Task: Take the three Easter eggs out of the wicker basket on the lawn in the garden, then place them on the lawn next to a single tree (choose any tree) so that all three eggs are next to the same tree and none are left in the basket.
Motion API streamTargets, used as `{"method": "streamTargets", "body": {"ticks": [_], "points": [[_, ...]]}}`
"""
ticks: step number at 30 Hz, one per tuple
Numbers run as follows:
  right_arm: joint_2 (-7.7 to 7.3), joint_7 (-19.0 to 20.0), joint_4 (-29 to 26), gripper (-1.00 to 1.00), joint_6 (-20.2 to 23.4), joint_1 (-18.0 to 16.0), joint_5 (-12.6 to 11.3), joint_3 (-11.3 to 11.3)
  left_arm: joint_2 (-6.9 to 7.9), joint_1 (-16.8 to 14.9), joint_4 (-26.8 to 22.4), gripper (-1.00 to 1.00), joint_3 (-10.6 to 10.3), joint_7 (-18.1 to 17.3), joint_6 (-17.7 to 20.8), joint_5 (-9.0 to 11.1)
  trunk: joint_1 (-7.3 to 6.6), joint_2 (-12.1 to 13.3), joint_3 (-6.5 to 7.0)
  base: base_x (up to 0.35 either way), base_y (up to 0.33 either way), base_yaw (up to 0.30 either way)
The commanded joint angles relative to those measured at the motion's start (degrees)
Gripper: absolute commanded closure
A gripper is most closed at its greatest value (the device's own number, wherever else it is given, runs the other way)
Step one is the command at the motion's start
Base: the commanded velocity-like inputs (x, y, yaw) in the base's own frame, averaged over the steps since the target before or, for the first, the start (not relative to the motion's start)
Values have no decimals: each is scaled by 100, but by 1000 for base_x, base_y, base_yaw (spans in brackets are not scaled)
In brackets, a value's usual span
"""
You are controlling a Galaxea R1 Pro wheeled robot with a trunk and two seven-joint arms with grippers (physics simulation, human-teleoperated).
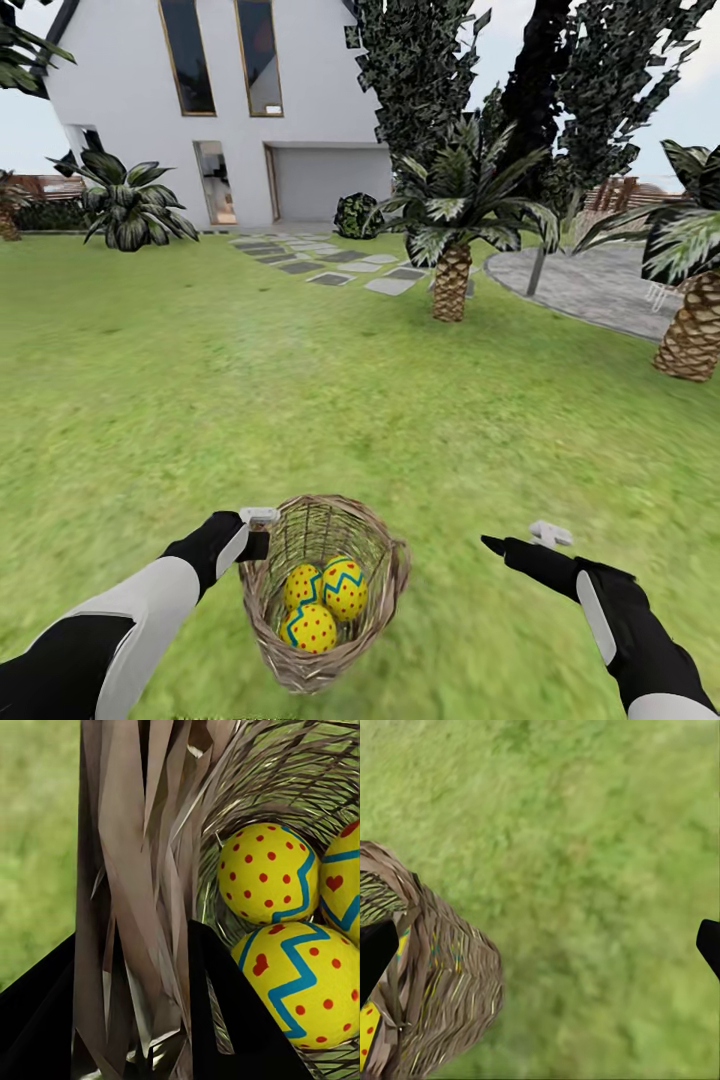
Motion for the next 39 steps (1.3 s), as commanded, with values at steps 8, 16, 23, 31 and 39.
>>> {"method": "streamTargets", "body": {"ticks": [8,16,23,31,39], "points": [[-1,-5,116,-100,-183,4,-62,-1,15,-3,-9,100,-2,18,26,73,-177,320,139,0,0,282],[-1,-3,125,-100,-190,3,-55,-2,16,-3,-9,100,-2,18,26,73,-353,641,283,0,0,229],[-1,-5,125,-100,-189,2,-55,-3,24,-3,-1,100,-2,18,26,73,-506,921,408,0,0,162],[-1,-1,125,-100,-189,5,-55,-6,25,-3,-1,100,-2,18,26,73,-682,1242,552,0,0,43],[-1,-5,125,-100,-192,4,-55,-2,62,-3,-3,100,-2,15,25,73,-858,1563,695,0,0,173]]}}
